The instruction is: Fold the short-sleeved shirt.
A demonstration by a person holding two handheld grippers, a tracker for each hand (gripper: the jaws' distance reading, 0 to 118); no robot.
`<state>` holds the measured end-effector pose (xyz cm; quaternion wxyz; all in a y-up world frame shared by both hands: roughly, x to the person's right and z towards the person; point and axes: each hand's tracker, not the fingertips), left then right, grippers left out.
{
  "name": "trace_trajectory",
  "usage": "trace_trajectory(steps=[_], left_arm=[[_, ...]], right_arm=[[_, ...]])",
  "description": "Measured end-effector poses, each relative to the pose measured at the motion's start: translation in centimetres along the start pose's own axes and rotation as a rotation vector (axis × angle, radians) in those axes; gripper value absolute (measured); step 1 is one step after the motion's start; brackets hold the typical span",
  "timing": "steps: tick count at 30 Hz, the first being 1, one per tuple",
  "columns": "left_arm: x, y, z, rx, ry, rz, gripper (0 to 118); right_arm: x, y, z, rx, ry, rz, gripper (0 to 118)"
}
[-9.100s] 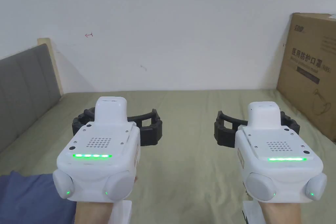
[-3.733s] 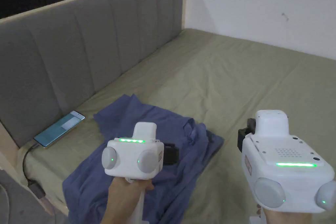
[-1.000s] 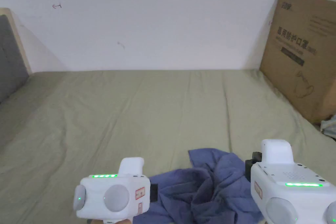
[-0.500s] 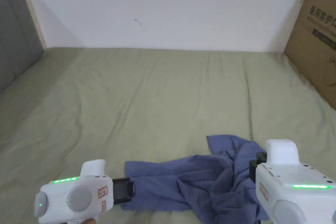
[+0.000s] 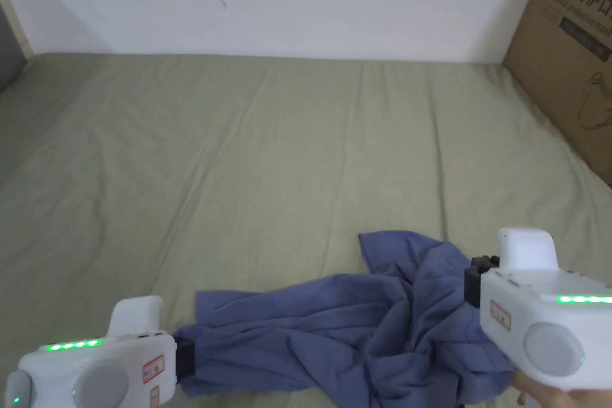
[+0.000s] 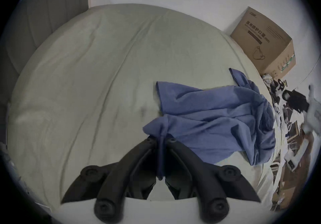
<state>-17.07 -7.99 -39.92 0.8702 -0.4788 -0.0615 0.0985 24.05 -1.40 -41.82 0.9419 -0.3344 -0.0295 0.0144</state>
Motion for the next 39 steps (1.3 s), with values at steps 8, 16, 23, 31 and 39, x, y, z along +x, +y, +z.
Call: trace_trajectory(steps=[8, 16, 23, 31, 39], left_arm=[[0.8, 1.0, 1.4, 0.024, -0.003, -0.022, 6], [0.6, 1.7, 0.9, 0.002, -0.005, -0.039, 6], [1.2, 2.1, 1.4, 0.010, 0.007, -0.043, 6], [2.2, 4.3, 5.5, 0.094, 0.005, -0.056, 6], [2.4, 12.0, 13.8, 0.326, 0.033, -0.106, 6]], right_arm=[[3.8, 6.3, -12.8, -0.254, 0.088, -0.026, 87], [6.0, 2.8, -19.2, -0.480, 0.083, -0.015, 83], [3.1, 4.1, -17.2, -0.465, 0.062, 0.073, 3], [4.5, 8.9, -12.1, -0.355, 0.029, 0.070, 3], [10.8, 19.2, 0.5, -0.102, -0.064, -0.036, 3]])
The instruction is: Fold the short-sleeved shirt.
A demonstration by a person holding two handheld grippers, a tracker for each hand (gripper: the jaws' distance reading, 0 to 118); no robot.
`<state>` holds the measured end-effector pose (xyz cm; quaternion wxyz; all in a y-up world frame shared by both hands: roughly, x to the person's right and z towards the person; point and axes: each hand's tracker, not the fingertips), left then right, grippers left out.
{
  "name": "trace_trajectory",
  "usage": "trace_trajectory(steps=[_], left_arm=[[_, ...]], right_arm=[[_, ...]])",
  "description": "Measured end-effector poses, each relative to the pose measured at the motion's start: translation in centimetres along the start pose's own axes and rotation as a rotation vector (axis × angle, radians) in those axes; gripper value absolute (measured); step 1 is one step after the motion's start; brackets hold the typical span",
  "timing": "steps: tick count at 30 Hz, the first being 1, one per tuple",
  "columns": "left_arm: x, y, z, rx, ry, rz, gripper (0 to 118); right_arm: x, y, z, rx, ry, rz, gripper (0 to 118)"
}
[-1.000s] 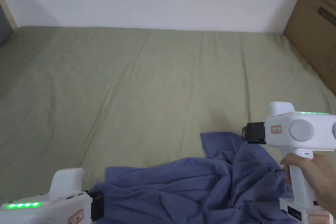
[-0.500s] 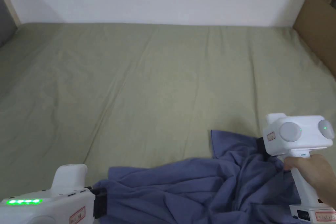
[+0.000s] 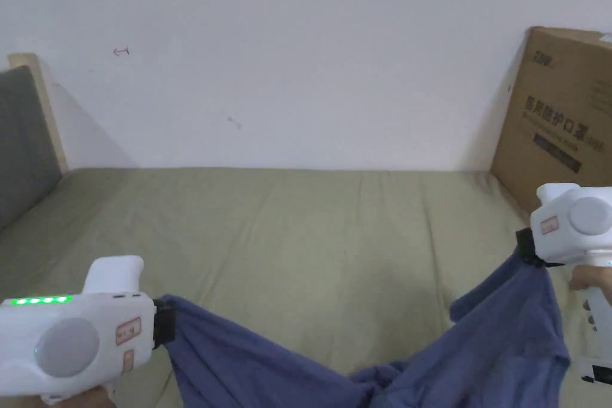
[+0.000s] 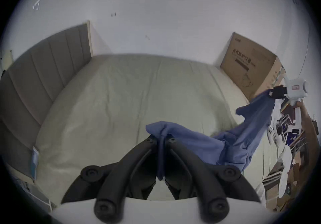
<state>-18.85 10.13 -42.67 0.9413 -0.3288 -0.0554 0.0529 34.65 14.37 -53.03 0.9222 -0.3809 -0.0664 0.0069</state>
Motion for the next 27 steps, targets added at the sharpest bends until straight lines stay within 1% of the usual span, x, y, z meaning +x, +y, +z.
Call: trace_trajectory(steps=[3, 4, 7, 8, 10, 11, 14, 17, 20, 23, 27], left_arm=[[-1.3, 4.6, 2.0, 0.078, 0.006, 0.007, 6], [-1.8, 6.3, 2.6, 0.103, 0.015, 0.009, 6], [-3.0, 10.9, 3.7, 0.167, 0.073, -0.023, 6], [-3.5, 12.5, 4.0, 0.188, 0.083, -0.037, 6], [-4.6, 15.5, 4.1, 0.189, 0.096, -0.036, 6], [-5.2, 16.8, 4.0, 0.207, 0.093, -0.033, 6], [-6.7, 20.6, 3.7, 0.260, 0.128, -0.019, 6], [-8.0, 23.7, 2.7, 0.276, 0.143, -0.023, 6], [-9.6, 26.3, 1.5, 0.319, 0.130, 0.031, 6], [-10.7, 28.4, 0.4, 0.357, 0.143, 0.035, 6], [-12.2, 30.2, -0.6, 0.385, 0.168, 0.035, 6]], right_arm=[[2.2, 2.6, 4.1, 0.074, -0.059, -0.026, 3], [2.7, 3.5, 5.5, 0.098, -0.065, -0.035, 3], [4.2, 5.8, 8.5, 0.162, -0.094, -0.096, 3], [4.6, 6.6, 9.2, 0.173, -0.114, -0.108, 3], [5.2, 8.0, 10.1, 0.193, -0.115, -0.120, 3], [5.5, 8.7, 10.4, 0.208, -0.123, -0.138, 3], [5.9, 11.0, 10.2, 0.217, -0.130, -0.150, 3], [5.7, 13.2, 9.1, 0.224, -0.101, -0.167, 3], [4.8, 15.4, 7.2, 0.228, -0.090, -0.180, 3], [3.5, 17.4, 5.2, 0.230, -0.053, -0.192, 3], [0.9, 20.0, 3.1, 0.245, -0.044, -0.142, 3]])
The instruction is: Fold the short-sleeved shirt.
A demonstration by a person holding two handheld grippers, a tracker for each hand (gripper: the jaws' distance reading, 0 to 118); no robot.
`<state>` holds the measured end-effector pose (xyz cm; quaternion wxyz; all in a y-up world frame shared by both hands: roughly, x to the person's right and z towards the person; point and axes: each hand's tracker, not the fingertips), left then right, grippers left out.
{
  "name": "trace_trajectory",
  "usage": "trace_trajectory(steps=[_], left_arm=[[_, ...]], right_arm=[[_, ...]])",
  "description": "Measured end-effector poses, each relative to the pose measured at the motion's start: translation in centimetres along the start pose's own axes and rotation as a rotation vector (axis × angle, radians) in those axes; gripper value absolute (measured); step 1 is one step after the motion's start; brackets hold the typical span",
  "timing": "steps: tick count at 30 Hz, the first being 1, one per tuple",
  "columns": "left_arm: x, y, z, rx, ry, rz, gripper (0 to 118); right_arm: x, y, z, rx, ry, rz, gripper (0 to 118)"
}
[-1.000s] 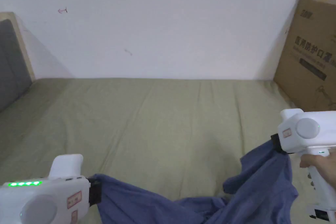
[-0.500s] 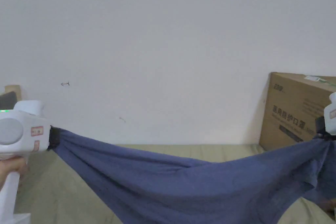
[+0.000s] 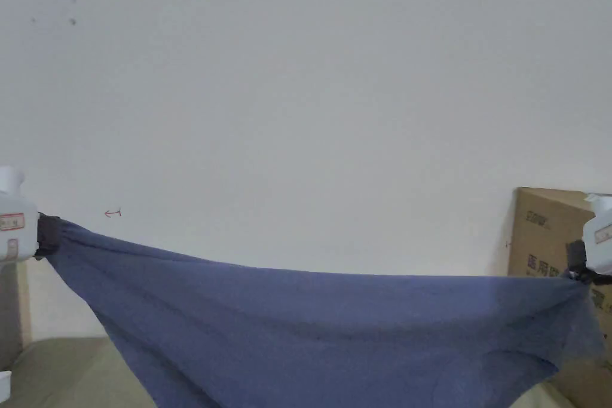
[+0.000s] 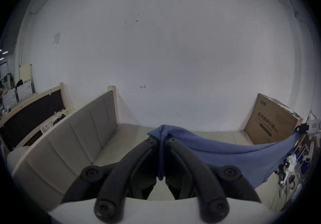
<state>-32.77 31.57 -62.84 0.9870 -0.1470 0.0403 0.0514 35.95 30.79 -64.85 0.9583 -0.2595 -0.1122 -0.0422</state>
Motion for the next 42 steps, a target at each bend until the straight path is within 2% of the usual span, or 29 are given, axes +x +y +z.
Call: trace_trajectory(steps=[5, 9, 14, 16, 18, 19, 23, 25, 27, 29, 31, 33, 35, 38, 40, 41, 42], left_arm=[[-1.8, 0.2, -0.7, 0.016, 0.040, 0.003, 6], [-3.5, -2.5, 0.3, 0.027, 0.054, 0.037, 6], [-5.0, -10.2, 2.2, -0.021, 0.101, 0.049, 6], [-5.7, -14.2, 3.5, -0.092, 0.134, 0.017, 6], [-6.1, -17.7, 5.2, -0.112, 0.156, 0.038, 6], [-6.6, -19.4, 6.0, -0.114, 0.154, 0.046, 6], [-7.5, -26.9, 9.1, -0.245, 0.170, 0.085, 6], [-7.8, -30.6, 10.5, -0.305, 0.191, 0.101, 6], [-8.1, -34.1, 12.2, -0.371, 0.188, 0.126, 6], [-8.2, -37.1, 14.2, -0.428, 0.199, 0.097, 6], [-8.3, -39.4, 16.2, -0.474, 0.222, 0.073, 6], [-9.2, -41.3, 17.6, -0.510, 0.220, 0.108, 6], [-9.7, -42.9, 18.7, -0.560, 0.243, 0.122, 6], [-9.9, -44.5, 19.8, -0.591, 0.275, 0.064, 6], [-9.8, -45.4, 20.2, -0.605, 0.255, 0.087, 6], [-9.6, -45.8, 20.3, -0.616, 0.262, 0.092, 7], [-9.5, -46.1, 20.2, -0.618, 0.257, 0.088, 13]], right_arm=[[-2.4, 1.3, -1.6, 0.024, 0.043, -0.007, 3], [-3.6, -0.3, -2.6, 0.020, 0.061, 0.009, 3], [-4.4, -6.2, -4.9, -0.098, 0.089, 0.017, 3], [-4.5, -9.7, -5.8, -0.174, 0.093, 0.040, 3], [-4.5, -13.5, -6.0, -0.236, 0.102, 0.015, 3], [-4.4, -15.9, -5.8, -0.256, 0.100, -0.008, 3], [-3.5, -24.3, -5.3, -0.392, 0.100, -0.009, 3], [-2.5, -28.1, -4.3, -0.437, 0.105, -0.050, 3], [-1.7, -31.8, -3.2, -0.481, 0.082, -0.043, 3], [-0.9, -35.4, -1.9, -0.526, 0.049, -0.001, 3], [0.3, -38.3, -0.8, -0.548, 0.073, -0.033, 4], [2.0, -40.7, -1.5, -0.565, 0.076, -0.063, 4], [2.4, -42.8, -1.1, -0.590, 0.051, -0.043, 4], [2.6, -44.8, -0.4, -0.600, 0.043, -0.016, 3], [3.0, -45.8, -0.3, -0.607, 0.046, -0.055, 4], [3.2, -46.4, -0.2, -0.601, 0.060, -0.080, 6], [3.2, -46.6, -0.2, -0.598, 0.048, -0.083, 17]])
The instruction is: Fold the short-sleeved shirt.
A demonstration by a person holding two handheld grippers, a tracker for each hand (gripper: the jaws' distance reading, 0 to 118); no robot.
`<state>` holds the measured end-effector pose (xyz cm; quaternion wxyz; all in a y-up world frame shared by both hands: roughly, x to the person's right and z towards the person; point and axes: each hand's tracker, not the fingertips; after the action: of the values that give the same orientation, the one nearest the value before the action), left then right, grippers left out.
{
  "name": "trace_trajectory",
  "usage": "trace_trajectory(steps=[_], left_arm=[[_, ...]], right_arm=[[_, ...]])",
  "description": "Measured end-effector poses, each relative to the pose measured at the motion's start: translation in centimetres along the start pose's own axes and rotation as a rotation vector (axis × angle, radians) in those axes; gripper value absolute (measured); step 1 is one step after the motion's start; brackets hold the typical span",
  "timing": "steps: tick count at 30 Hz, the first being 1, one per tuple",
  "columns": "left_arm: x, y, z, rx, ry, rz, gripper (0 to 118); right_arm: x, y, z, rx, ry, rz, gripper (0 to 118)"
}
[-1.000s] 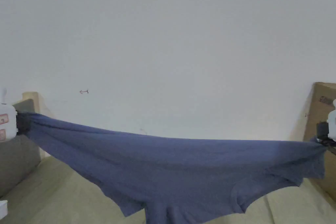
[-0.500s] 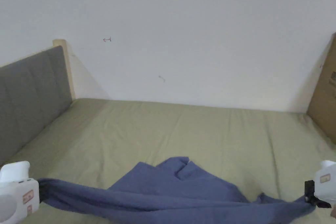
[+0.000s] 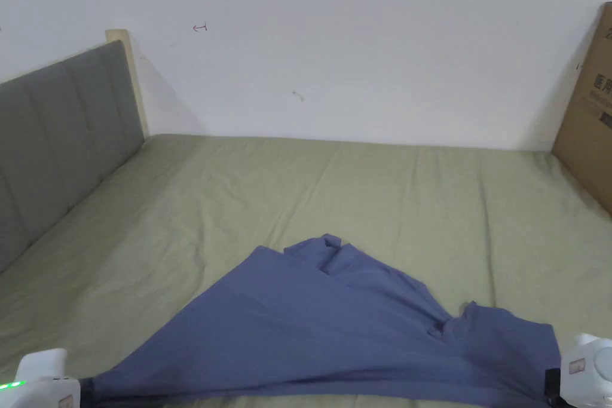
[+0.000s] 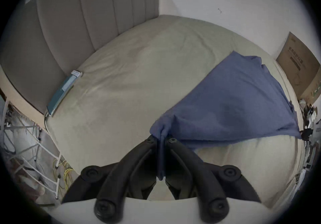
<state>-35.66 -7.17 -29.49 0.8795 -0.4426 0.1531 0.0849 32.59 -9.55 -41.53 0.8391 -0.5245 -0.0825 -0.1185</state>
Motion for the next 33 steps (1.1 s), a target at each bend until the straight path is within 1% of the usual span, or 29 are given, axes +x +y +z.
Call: trace_trajectory(steps=[1, 2, 3, 4, 8, 10, 11, 12, 13, 14, 15, 16, 17, 18, 19, 20, 21, 22, 23, 24, 25, 27, 28, 29, 31, 33], left_arm=[[0.5, -0.3, 0.0, -0.022, 0.004, -0.016, 30], [0.8, -0.4, -0.1, -0.043, 0.021, -0.031, 70], [1.0, -0.4, 0.1, -0.045, 0.024, -0.065, 101], [1.3, -0.4, 0.3, -0.041, 0.021, -0.079, 115], [2.8, 1.1, 2.8, 0.050, -0.016, -0.092, 112], [4.1, 2.1, 4.8, 0.083, -0.083, -0.088, 112], [4.8, 2.4, 5.9, 0.119, -0.146, -0.098, 109], [5.7, 2.6, 7.2, 0.162, -0.189, -0.113, 100], [6.7, 2.9, 7.9, 0.176, -0.202, -0.125, 84], [7.8, 3.0, 8.4, 0.183, -0.219, -0.164, 48], [8.8, 2.9, 8.7, 0.189, -0.235, -0.190, 19], [10.0, 2.7, 8.8, 0.180, -0.242, -0.216, 1], [10.9, 2.5, 8.8, 0.193, -0.285, -0.226, 0], [11.6, 2.3, 8.8, 0.186, -0.333, -0.221, 0], [12.4, 2.3, 8.8, 0.156, -0.380, -0.218, 0], [13.2, 2.2, 8.9, 0.154, -0.396, -0.213, 0], [14.0, 2.0, 8.9, 0.160, -0.406, -0.239, 0], [14.9, 1.9, 8.9, 0.162, -0.392, -0.273, 0], [15.8, 1.9, 8.9, 0.163, -0.368, -0.298, 0], [16.7, 1.8, 8.8, 0.169, -0.363, -0.329, 0], [17.3, 1.8, 8.6, 0.171, -0.372, -0.308, 0], [18.4, 1.8, 8.0, 0.143, -0.419, -0.302, 0], [19.0, 1.8, 7.7, 0.135, -0.432, -0.303, 0], [19.6, 1.9, 7.3, 0.131, -0.428, -0.317, 0], [20.6, 1.8, 6.7, 0.117, -0.413, -0.353, 0], [21.3, 2.0, 6.0, 0.100, -0.418, -0.368, 0]], right_arm=[[-0.1, -0.2, 0.0, 0.010, -0.006, 0.000, 34], [-0.2, -0.2, 0.0, 0.016, -0.016, 0.012, 57], [-0.5, -0.6, 0.6, 0.015, -0.040, 0.035, 70], [-0.3, -0.6, 1.0, 0.026, -0.034, 0.053, 69], [0.3, -0.4, 3.8, 0.105, -0.015, 0.053, 69], [0.3, -0.1, 5.3, 0.152, 0.012, 0.079, 69], [0.4, -0.3, 6.1, 0.163, 0.022, 0.091, 69], [0.3, -0.5, 7.0, 0.190, 0.035, 0.102, 68], [0.3, -0.7, 7.7, 0.210, 0.061, 0.114, 67], [0.4, -1.0, 8.2, 0.209, 0.070, 0.115, 59], [0.4, -1.6, 8.8, 0.217, 0.084, 0.112, 42], [0.4, -2.2, 8.9, 0.220, 0.085, 0.108, 17], [0.3, -2.9, 9.0, 0.226, 0.074, 0.107, 0], [0.3, -3.5, 9.2, 0.234, 0.033, 0.099, 0], [0.1, -4.0, 8.8, 0.196, 0.063, 0.170, 0], [0.0, -4.6, 8.6, 0.189, 0.050, 0.199, 0], [-0.1, -5.0, 8.4, 0.199, 0.030, 0.197, 0], [0.1, -5.2, 8.2, 0.192, 0.039, 0.190, 0], [0.2, -5.7, 7.8, 0.184, 0.052, 0.168, 0], [0.4, -5.7, 7.6, 0.183, 0.079, 0.119, 0], [0.6, -5.5, 7.5, 0.205, 0.087, 0.096, 3], [0.9, -4.8, 6.8, 0.206, 0.074, 0.095, 61], [1.1, -4.2, 6.3, 0.203, 0.074, 0.089, 80], [1.3, -3.5, 5.6, 0.204, 0.065, 0.093, 80], [1.6, -2.2, 4.4, 0.215, 0.048, 0.073, 80], [2.0, -1.0, 2.8, 0.184, 0.091, 0.053, 80]])
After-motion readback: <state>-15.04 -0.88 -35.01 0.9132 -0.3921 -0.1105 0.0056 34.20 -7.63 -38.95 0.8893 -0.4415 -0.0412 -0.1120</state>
